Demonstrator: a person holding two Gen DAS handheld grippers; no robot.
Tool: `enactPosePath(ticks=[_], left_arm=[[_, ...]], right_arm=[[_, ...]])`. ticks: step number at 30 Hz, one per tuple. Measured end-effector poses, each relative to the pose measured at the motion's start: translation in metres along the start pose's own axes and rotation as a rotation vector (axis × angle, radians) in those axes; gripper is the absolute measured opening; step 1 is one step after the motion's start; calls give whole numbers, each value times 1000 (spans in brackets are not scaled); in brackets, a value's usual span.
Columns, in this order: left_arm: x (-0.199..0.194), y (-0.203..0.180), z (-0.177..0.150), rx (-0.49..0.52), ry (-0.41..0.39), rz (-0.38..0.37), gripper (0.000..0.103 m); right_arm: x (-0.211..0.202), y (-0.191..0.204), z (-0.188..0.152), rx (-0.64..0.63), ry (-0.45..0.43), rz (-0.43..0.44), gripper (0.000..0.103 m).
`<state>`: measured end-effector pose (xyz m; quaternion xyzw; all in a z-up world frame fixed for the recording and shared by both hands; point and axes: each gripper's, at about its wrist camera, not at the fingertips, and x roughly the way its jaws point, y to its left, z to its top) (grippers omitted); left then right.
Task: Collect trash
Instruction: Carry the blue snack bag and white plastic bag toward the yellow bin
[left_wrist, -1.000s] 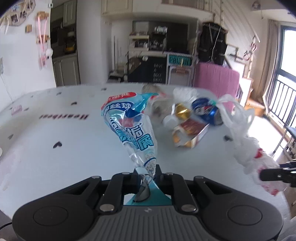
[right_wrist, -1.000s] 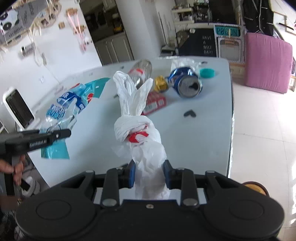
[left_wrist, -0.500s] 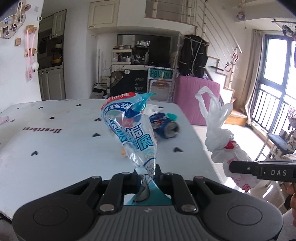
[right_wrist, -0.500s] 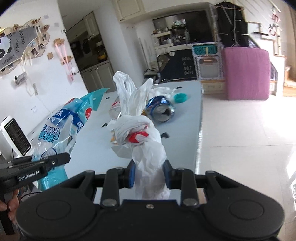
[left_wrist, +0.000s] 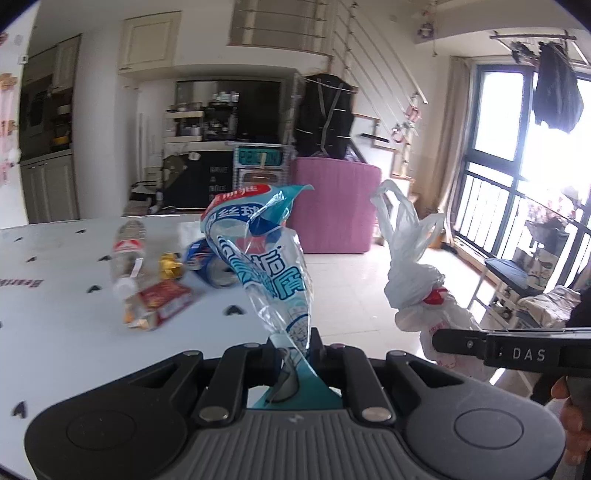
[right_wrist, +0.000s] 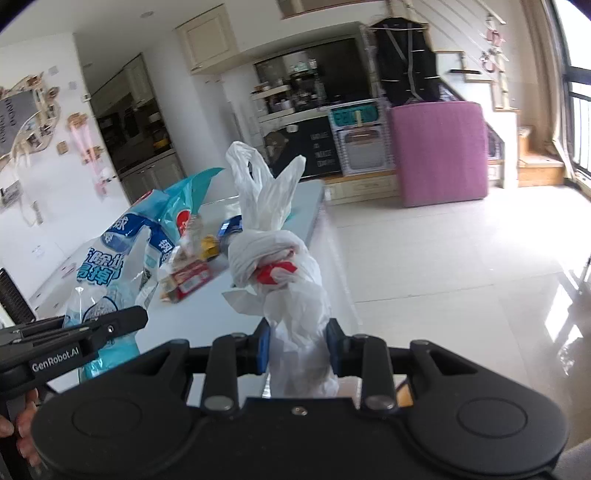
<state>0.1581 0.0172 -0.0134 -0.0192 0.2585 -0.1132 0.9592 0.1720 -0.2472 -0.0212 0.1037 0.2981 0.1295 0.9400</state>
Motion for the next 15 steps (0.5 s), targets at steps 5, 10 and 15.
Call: enactPosePath(ticks=[5, 10, 15], left_arm=[[20, -37, -4, 31, 19, -58, 14], [51, -76, -13, 67, 77, -115, 14], [84, -106, -26, 94, 148, -149, 14]], right_arm=[[-11, -36, -5, 35, -2, -49, 31], [-13, -75, -14, 83, 12, -100, 31], [-3, -114, -24, 122, 57, -148, 31]])
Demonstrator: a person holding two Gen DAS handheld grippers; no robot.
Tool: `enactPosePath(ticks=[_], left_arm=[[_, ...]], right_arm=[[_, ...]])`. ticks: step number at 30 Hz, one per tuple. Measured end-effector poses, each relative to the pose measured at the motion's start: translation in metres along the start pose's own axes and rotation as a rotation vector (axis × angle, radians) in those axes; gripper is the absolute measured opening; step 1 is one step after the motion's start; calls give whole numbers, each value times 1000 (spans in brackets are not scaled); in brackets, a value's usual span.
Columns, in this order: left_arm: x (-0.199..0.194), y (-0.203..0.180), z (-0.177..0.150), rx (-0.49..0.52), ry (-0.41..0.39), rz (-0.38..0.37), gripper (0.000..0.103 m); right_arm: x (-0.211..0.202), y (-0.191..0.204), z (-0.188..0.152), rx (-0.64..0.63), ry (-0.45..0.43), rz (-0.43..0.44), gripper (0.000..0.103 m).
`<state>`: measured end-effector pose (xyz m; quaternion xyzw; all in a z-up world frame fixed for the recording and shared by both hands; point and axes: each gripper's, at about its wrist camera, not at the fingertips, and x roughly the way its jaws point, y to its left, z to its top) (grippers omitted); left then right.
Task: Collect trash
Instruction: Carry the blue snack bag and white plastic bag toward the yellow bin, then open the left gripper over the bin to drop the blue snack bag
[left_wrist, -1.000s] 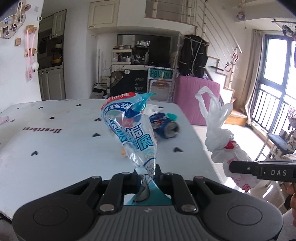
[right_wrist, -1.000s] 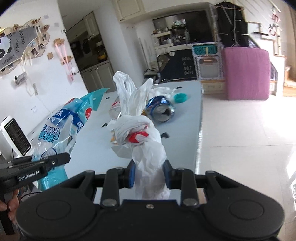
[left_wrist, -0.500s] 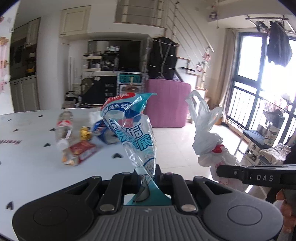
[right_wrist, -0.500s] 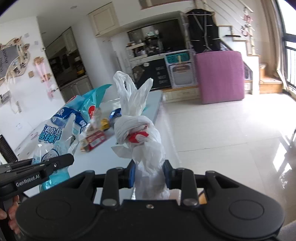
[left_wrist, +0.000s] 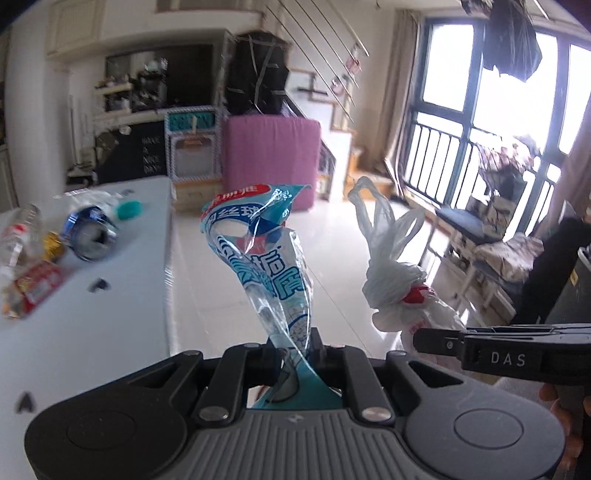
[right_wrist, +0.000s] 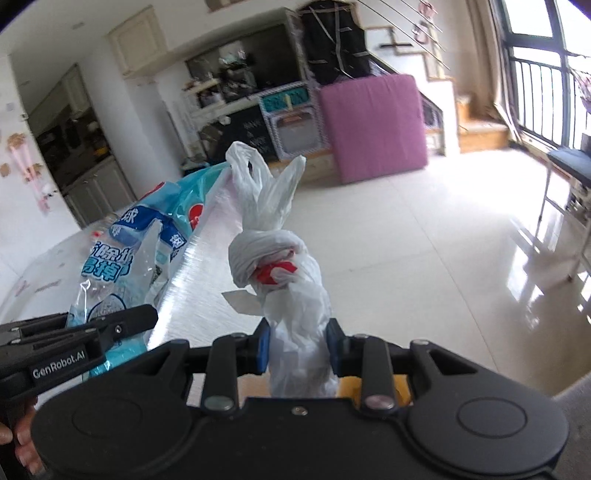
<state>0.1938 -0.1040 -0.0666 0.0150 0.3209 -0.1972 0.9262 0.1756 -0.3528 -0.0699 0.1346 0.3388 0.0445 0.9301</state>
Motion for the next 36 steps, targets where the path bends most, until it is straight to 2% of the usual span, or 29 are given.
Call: enactPosePath(ticks=[11, 19, 24, 32, 36], left_arm=[[89, -31, -23, 23, 164, -29, 14], [166, -33, -51, 0, 325, -62, 14], [220, -26, -70, -16, 422, -52, 14], [294, -9, -97, -133, 564, -64, 14], [330, -3, -116, -183, 663, -139, 15]], right_arm=[[53, -64, -24, 72, 133, -69, 31], [100, -98, -44, 104, 237, -88, 31], [131, -125, -53, 131, 296, -110, 31], [176, -159, -65, 147, 372, -140, 31], [199, -169, -69, 148, 407, -143, 31]])
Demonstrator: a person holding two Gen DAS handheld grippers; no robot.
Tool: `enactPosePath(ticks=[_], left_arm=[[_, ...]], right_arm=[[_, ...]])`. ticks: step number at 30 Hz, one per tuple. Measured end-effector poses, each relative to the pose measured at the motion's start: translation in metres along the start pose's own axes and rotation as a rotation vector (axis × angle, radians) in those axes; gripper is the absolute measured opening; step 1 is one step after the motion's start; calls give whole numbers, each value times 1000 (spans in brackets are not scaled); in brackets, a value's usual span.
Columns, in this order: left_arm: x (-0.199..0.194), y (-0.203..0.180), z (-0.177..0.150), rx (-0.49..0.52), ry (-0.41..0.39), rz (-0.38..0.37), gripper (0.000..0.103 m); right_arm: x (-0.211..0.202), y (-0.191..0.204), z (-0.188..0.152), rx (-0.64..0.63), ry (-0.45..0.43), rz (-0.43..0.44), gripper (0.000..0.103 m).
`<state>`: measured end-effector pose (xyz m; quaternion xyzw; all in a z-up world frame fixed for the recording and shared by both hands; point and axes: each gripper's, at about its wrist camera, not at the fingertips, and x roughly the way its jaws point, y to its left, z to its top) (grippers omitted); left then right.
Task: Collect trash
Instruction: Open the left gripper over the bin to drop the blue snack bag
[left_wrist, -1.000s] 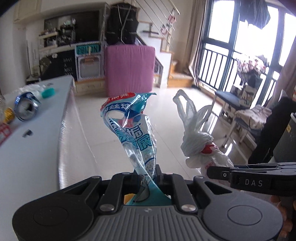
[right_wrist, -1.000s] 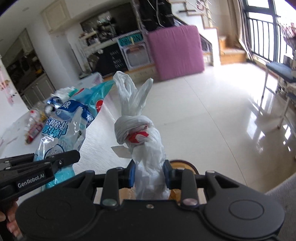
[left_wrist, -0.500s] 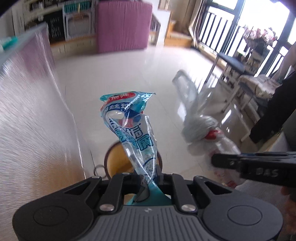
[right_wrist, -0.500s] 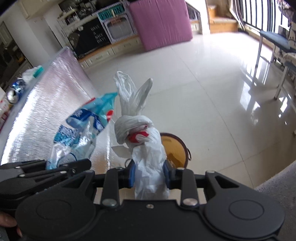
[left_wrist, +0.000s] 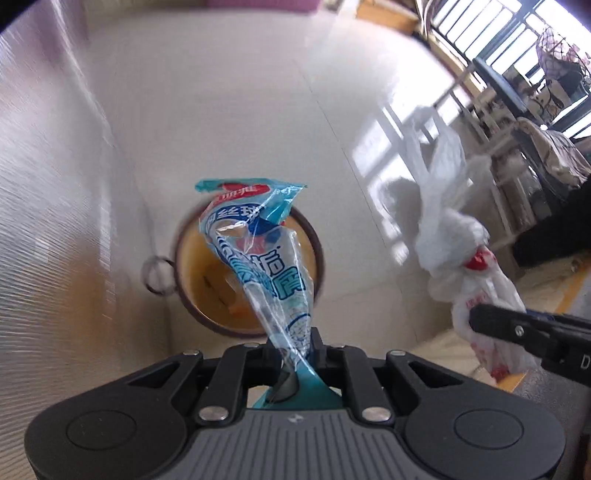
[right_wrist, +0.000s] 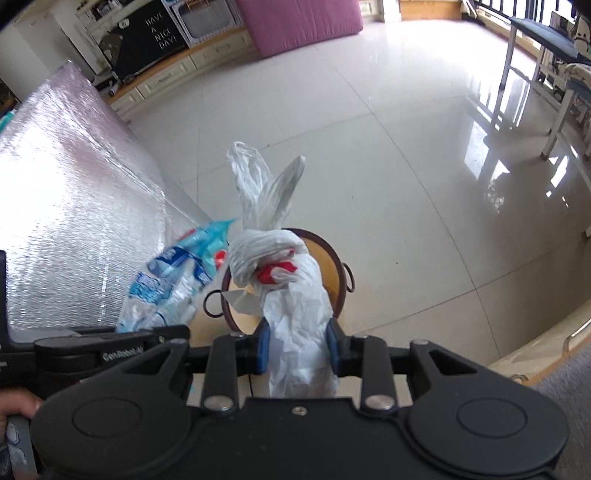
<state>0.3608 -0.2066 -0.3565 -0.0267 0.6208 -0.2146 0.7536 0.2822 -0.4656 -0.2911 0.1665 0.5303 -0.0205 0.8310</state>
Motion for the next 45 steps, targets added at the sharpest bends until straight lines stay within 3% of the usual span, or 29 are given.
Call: enactPosePath(ticks=[6, 11, 18, 22, 24, 25, 26, 28, 31, 33, 35, 39, 42, 45], left_arm=[[77, 20, 10, -110, 123, -74, 15], [135, 50, 9, -224, 282, -217, 16], [189, 72, 39, -328, 319, -161, 16], [208, 75, 55, -216, 288, -50, 16], [215, 79, 63, -198, 272, -39, 17], [218, 81, 64, -202, 265, -32, 24], [220, 84, 66, -217, 259, -22, 49], [222, 94, 65, -272, 259, 6, 84], [220, 107, 53, -299, 244, -10, 84], [218, 109, 47, -296, 249, -9, 78], [215, 107, 43, -269, 240, 2, 63], [213, 93, 34, -211, 226, 16, 55], [217, 91, 36, -125, 260, 26, 48], [224, 80, 37, -59, 341, 39, 43]], right_arm=[[47, -8, 14, 14, 66, 4, 31], [82, -13, 20, 7, 121, -7, 31], [123, -12, 28, -14, 191, -15, 31], [142, -13, 36, -11, 208, -28, 31], [151, -14, 38, -11, 219, -33, 31], [154, -16, 38, -13, 225, -34, 31], [159, -15, 39, -16, 233, -36, 31], [167, -14, 40, -21, 244, -39, 31], [180, -11, 41, -12, 261, -35, 31], [188, -11, 42, 5, 272, -32, 31], [198, -8, 45, 17, 283, -28, 31], [220, -4, 54, 50, 309, -24, 31], [237, -2, 60, 86, 348, -37, 31], [248, 6, 58, 10, 390, -97, 32]])
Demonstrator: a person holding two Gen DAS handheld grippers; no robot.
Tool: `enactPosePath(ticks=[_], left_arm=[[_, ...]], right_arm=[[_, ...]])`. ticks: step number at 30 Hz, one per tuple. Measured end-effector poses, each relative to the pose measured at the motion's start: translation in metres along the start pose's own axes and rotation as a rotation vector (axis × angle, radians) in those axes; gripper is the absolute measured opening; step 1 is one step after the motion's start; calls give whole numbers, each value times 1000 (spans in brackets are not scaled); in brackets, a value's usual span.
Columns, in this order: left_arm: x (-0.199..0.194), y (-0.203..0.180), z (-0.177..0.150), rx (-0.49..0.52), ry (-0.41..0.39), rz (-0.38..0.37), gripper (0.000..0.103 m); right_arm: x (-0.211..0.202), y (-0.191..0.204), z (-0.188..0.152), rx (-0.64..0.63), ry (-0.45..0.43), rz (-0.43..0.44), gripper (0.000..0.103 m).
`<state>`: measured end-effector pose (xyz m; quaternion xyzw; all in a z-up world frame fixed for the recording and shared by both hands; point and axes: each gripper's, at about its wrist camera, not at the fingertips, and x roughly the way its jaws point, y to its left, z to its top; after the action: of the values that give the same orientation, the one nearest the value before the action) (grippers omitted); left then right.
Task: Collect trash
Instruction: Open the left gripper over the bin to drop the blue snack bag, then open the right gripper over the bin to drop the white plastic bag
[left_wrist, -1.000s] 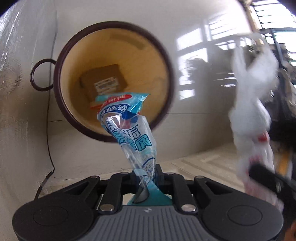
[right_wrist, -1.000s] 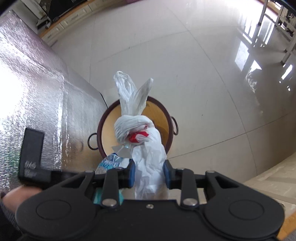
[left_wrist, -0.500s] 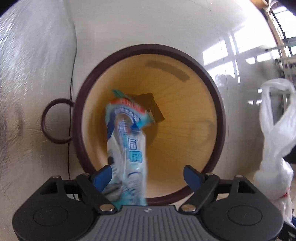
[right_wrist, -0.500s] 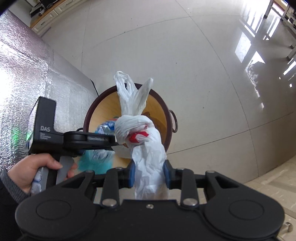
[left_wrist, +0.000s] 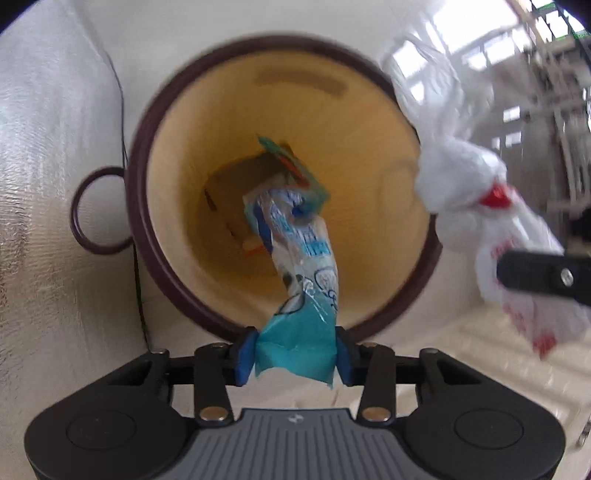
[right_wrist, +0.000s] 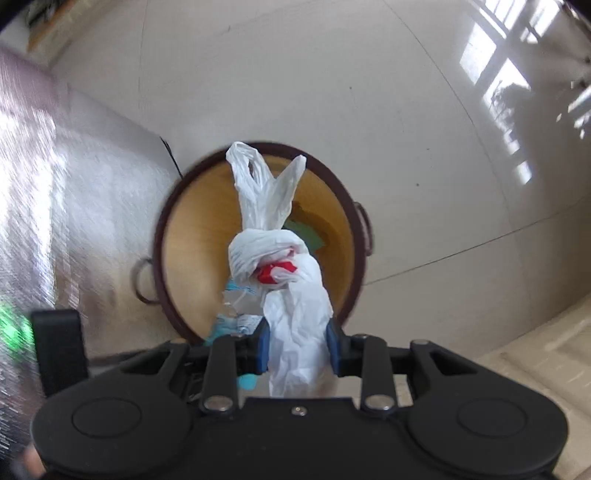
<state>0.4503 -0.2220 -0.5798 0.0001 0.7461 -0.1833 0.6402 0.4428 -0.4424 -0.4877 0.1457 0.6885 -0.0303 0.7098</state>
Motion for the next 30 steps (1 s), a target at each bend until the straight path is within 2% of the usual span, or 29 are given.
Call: enactPosePath(ticks=[3, 4, 6, 7, 9, 12, 15, 17, 18, 19, 20, 25, 26, 28, 29, 30], left_arm=[[-5, -3, -4, 54, 38, 36, 42], [-6, -4, -4, 56, 57, 15, 40], [-14, -1, -3, 53, 78, -109, 40], [-20, 1, -7, 66, 65, -157, 40], [-28, -6, -3, 109, 0, -174, 40], [-28, -16, 6, 227, -2, -109, 40], [-15, -25, 12, 393, 14, 47, 41], [-10, -25, 15, 425, -12, 114, 55], [-12, -20, 16, 400, -48, 141, 62], [-15, -16, 14, 363, -80, 156, 77], [-20, -10, 12, 315, -113, 154, 84], [-45, 9, -1, 84, -182, 1, 84], [-48, 11, -6, 56, -191, -20, 84], [-51, 14, -15, 19, -198, -33, 84], [-53, 15, -20, 12, -198, -27, 84], [-56, 15, -23, 8, -196, -21, 84]], right_arm=[[3, 9, 2, -125, 18, -113, 32], [3, 9, 3, -146, 24, -134, 32], [1, 4, 6, -129, 30, -138, 32], [0, 2, 8, -107, 32, -130, 32], [-3, -3, 11, -67, 23, -114, 32], [-7, -6, 15, -58, 8, -115, 32], [-12, -8, 12, -66, -5, -112, 32], [-13, -7, 13, -65, -10, -103, 32], [-14, -7, 12, -62, -9, -93, 32], [-14, -7, 12, -48, -7, -78, 32], [-10, -4, 13, -33, -4, -65, 32], [-3, 1, 16, 47, -1, 6, 33], [-1, 2, 17, 60, -6, 23, 36], [2, 5, 17, 88, -24, 48, 51], [3, 6, 18, 108, -33, 46, 73], [4, 7, 17, 117, -36, 35, 79]])
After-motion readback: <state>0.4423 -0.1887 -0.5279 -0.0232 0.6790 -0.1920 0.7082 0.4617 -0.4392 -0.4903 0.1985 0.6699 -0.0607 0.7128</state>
